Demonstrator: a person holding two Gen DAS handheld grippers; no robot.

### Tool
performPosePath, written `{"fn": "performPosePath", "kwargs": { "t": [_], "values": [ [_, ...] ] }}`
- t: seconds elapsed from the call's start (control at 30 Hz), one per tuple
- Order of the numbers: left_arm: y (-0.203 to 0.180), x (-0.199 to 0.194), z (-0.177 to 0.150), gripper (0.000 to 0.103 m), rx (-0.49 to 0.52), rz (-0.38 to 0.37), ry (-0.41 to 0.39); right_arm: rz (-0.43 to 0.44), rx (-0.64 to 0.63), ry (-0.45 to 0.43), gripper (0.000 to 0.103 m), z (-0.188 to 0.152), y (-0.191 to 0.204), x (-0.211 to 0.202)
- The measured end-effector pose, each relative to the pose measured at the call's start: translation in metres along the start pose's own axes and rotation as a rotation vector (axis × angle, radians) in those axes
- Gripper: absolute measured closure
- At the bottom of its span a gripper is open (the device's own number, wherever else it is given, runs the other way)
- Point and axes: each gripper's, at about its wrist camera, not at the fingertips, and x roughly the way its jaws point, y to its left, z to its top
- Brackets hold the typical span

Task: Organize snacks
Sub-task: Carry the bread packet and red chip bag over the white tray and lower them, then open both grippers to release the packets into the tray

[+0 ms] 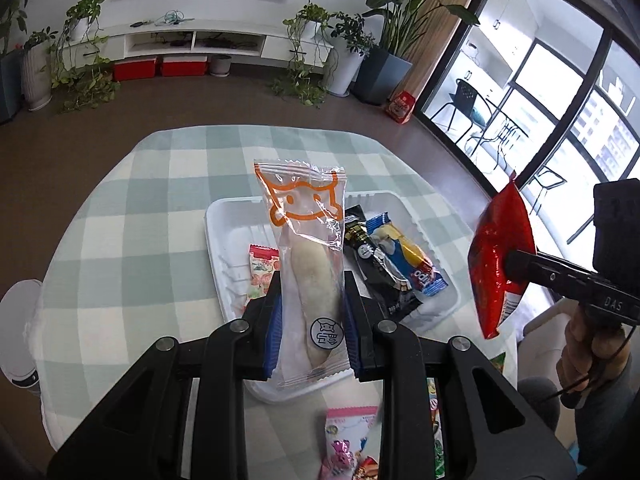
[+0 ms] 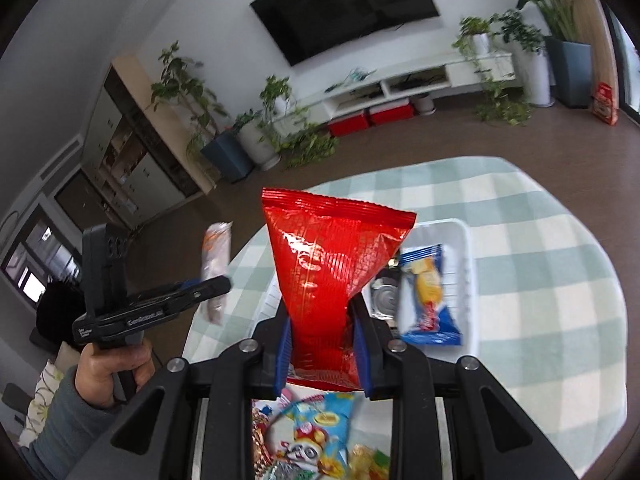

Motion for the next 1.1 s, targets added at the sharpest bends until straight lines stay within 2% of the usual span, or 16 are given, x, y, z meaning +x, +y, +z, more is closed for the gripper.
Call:
{"fn": "performPosePath", "kwargs": {
  "t": [0.2,0.33,0.47,0.63,0.9,1.1],
  "values": [
    [0.010,0.055,0.007,0.079,0.026,0.014,0.086,-0.050,-0.004,0.122,0.074,0.010,-0.002,0.067],
    [0.017,0.085,0.006,0.079,0.038,0.026,0.140,-0.074,0.029,0.177,0.074,0.009,-0.014,0.097],
    [0.020,0.102,0.005,0.079,0.039,0.032,0.161,-0.092,0.034,0.224,0.074,0.004,-0.017,0.119],
    [0.021,0.117,0.003,0.079,0.055,0.048,0.188,-0.111,0.036,0.237,0.074,0.001,-0.019,0.132],
    [0.021,0.119,0.001,0.078,0.053,0.057,0.179,-0.132,0.033,0.245,0.074,0.001,-0.021,0.144],
    [0.020,0.116,-0.001,0.077,0.058,0.067,0.163,-0.136,0.041,0.251,0.068,-0.002,-0.023,0.146]
  ]
}}
